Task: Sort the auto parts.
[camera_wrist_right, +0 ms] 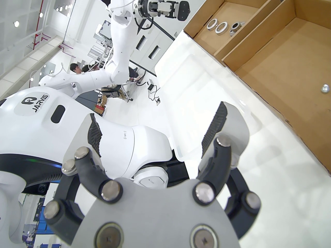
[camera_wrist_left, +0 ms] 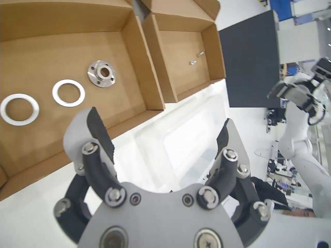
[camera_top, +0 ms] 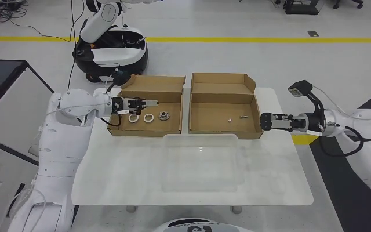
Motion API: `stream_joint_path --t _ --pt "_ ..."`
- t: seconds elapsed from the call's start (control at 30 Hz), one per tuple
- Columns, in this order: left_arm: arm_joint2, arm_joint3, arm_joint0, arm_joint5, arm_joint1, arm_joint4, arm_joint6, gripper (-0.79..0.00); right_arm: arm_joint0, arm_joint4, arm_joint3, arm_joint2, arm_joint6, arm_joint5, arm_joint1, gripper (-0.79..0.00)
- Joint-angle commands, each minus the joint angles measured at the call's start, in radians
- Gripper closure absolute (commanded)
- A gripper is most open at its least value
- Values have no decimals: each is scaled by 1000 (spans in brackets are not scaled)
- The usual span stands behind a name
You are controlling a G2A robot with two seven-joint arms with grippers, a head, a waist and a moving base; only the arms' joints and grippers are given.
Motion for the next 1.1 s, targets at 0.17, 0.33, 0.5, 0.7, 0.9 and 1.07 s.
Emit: stream_joint_path --t 0.17,0.33,0.5,0.7,0.9,1.07 --pt "-131 -39 68 -134 25 -208 -79 -785 0 0 0 0 0 0 0 -785" --pt "-171 -53 99 -176 35 -316 -103 -785 0 0 0 0 0 0 0 -785" --pt "-182 -47 104 -181 37 -382 -110 -785 0 0 0 0 0 0 0 -785" --pt "-181 -47 104 -181 36 -365 -109 -785 0 0 0 0 0 0 0 -785" --pt "-181 -47 104 -181 36 -365 -109 -785 0 0 0 0 0 0 0 -784" --pt "-181 -47 104 -181 36 -365 -109 -785 0 0 0 0 0 0 0 -784"
